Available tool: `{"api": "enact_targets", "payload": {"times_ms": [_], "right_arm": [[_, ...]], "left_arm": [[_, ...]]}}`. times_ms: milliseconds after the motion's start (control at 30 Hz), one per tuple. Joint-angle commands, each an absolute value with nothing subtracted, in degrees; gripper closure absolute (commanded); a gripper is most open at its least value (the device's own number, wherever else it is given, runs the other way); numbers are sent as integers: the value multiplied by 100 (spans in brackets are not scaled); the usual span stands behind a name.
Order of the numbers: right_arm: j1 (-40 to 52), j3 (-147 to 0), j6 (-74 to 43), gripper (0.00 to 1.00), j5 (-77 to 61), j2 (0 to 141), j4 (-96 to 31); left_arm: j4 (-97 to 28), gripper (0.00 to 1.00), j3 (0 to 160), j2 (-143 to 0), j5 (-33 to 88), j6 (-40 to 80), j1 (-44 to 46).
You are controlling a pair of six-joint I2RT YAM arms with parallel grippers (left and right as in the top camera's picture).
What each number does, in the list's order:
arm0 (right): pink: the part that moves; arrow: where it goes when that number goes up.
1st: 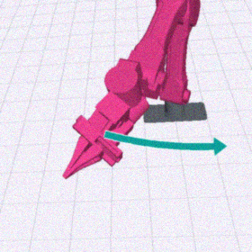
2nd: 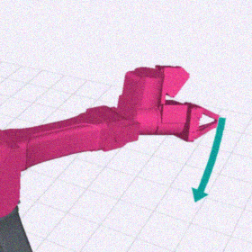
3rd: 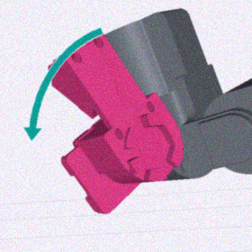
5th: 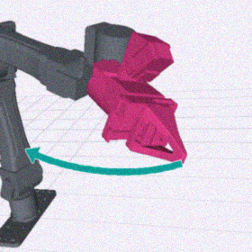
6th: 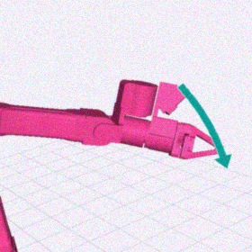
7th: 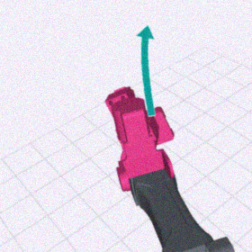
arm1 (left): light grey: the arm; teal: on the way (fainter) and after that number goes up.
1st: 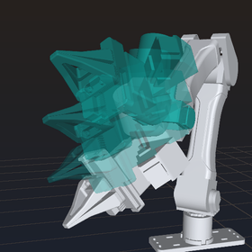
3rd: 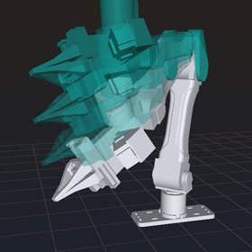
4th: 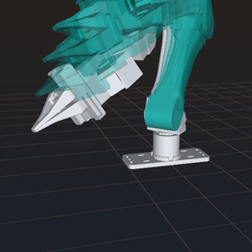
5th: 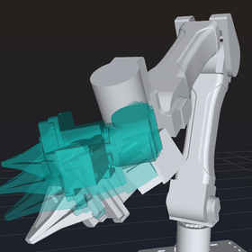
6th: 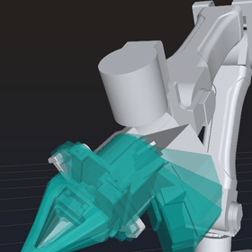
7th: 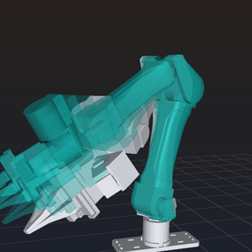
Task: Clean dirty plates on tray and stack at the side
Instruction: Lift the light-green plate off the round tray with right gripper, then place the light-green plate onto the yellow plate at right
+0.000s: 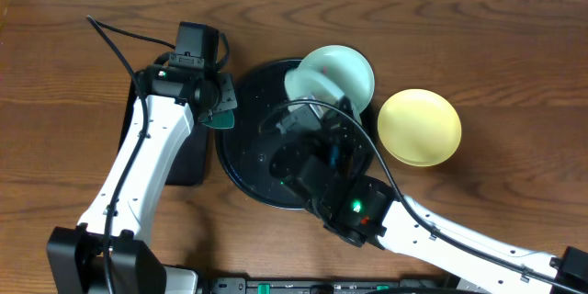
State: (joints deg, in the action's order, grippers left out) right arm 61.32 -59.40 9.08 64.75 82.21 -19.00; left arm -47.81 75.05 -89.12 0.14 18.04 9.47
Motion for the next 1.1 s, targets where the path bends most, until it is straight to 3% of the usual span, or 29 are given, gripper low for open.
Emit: {"api": "enact_targets", "payload": {"times_ms": [0, 200, 633, 1067], "right_arm": [[6182, -6012, -777, 99, 5011, 8090, -2488], [5763, -6012, -2475, 99, 3417, 8055, -2891], [2744, -6012, -2571, 99, -106, 7417, -3201], [-327, -5907, -2049, 99, -279, 7651, -4407]], "left_arm": [[-4797, 92, 7588, -8910, 47, 1833, 939], [-4797, 92, 7588, -8910, 47, 1833, 939], [-4797, 92, 7588, -8910, 49, 1833, 939], [-4794, 93, 7588, -8910, 47, 1833, 939]]}}
